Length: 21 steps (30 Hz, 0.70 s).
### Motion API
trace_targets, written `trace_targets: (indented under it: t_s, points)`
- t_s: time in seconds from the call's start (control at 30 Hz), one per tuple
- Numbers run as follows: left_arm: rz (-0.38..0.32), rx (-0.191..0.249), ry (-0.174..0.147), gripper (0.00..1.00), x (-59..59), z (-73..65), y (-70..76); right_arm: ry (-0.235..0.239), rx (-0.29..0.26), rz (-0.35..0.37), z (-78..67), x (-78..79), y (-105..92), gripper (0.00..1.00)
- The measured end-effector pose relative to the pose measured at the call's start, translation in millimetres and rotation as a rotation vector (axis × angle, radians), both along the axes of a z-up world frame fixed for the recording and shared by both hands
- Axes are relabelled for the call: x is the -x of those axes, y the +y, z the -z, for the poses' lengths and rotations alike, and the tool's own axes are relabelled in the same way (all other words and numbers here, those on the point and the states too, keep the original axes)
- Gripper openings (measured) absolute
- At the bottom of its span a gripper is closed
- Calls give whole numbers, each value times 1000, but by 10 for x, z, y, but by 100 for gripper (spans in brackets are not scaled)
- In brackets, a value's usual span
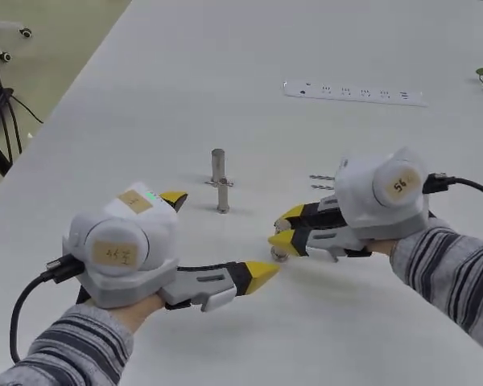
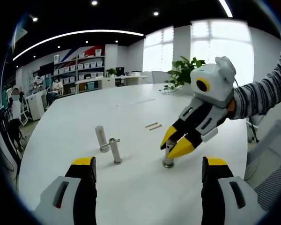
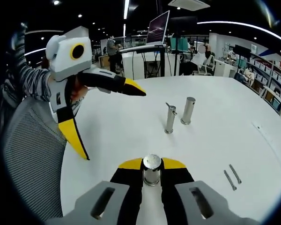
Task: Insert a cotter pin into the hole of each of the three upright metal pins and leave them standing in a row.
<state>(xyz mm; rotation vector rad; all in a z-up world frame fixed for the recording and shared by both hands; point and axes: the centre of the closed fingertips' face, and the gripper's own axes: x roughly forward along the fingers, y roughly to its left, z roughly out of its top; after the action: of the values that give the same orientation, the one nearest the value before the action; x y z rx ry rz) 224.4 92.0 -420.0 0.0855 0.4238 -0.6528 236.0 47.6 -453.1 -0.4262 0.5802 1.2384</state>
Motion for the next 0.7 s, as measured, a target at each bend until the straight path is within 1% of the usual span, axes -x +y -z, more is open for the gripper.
trace_targets:
  t_s: [0.03,0.2,0.27,0.43,0.47,0.53,0.57,0.63,0.7]
  points:
    - [1,-1,0,93,1,2,1,6,-4,7,2,0,-2,9]
    - [3,-6,8,92,12,19,0,7,-12,11,9,3,-15,9]
    - [3,-3,9,92,12,18,-2,-5,-10,5,11,5,-22,9]
    - [4,-7,13,92,13,33,-3,-14,-4,0,15,10,-23,9]
    - [5,-8,15,92,18,35,-4,-11,-6,0,14,16,-21,10]
    - [4,-9,15,92,19,37,-2,0,-7,2,19,33,-24,16]
    - [3,-9,15,92,18,37,-1,1,5,13,37,37,-50,19]
    - [1,-7,14,92,16,33,1,-4,13,15,52,55,-87,20]
    - [0,-5,14,92,14,33,2,11,0,35,44,61,-125,21]
